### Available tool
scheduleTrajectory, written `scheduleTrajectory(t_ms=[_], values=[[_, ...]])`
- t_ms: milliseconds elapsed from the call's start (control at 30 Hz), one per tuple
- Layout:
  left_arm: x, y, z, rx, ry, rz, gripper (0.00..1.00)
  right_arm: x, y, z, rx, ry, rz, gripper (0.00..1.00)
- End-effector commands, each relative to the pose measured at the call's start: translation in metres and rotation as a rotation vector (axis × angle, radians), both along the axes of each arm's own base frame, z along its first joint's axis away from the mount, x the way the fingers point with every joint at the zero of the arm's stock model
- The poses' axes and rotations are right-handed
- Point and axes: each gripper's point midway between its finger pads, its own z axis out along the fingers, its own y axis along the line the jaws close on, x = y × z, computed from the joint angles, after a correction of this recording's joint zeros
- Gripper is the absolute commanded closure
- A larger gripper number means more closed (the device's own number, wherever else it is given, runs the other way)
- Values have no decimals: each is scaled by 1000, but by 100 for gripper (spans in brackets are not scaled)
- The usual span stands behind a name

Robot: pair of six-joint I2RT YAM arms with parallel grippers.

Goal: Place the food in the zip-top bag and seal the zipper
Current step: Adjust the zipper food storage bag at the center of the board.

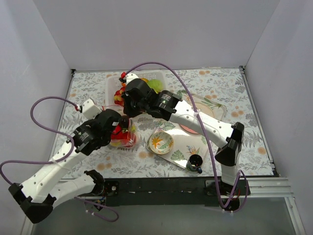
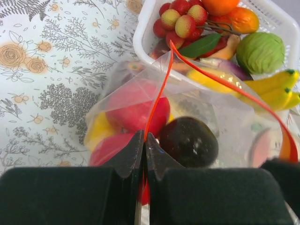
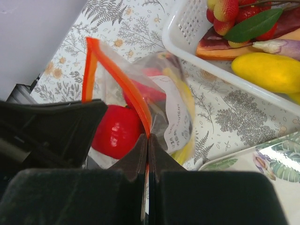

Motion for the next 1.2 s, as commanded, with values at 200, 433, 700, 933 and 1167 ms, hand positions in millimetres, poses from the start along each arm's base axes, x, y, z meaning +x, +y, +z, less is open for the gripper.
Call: scheduleTrajectory(t_ms=[200, 433, 700, 933, 1167], values=[[75, 26, 9, -108, -44, 35, 100, 31, 23, -8, 51, -40, 43, 99], [85, 10, 7, -159, -38, -20, 100, 34, 9, 4, 54, -107, 60, 68], [84, 2, 5, -191, -35, -55, 100, 5, -20, 22, 118, -298, 94, 32], [84, 0, 3, -192, -28, -68, 100, -32, -74, 53, 400, -518, 41, 28], [84, -3, 8, -195, -34, -88, 100, -48, -93, 26, 473, -625, -89, 35]])
